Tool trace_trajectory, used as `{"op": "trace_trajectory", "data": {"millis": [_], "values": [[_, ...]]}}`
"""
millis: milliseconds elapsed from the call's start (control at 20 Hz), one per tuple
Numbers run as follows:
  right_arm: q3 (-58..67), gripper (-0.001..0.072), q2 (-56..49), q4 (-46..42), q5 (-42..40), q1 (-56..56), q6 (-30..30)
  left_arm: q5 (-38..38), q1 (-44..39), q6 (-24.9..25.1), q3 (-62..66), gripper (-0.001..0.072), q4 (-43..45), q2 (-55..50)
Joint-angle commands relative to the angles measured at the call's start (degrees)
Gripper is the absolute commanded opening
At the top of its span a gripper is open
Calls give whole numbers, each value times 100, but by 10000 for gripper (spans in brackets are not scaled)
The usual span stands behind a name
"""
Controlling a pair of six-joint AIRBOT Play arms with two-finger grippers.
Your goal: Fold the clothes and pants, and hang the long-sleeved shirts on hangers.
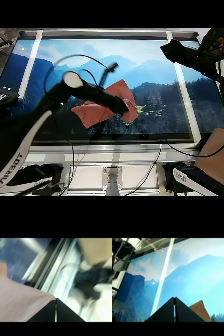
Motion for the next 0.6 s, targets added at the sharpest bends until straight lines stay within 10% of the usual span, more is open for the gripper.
{"op": "trace_trajectory", "data": {"millis": [0, 150, 550], "values": [[50, 30, -37, -13, 129, -57, -4, 234, -702, -522, 7, 34, 1311, -63], [50, 193, -35, -13, 197, -59, -4, 251, -728, -793, 7, 331, 1279, -85], [50, 203, -61, -157, 98, -59, -9, 234, -743, -988, 7, 351, 142, -66]]}}
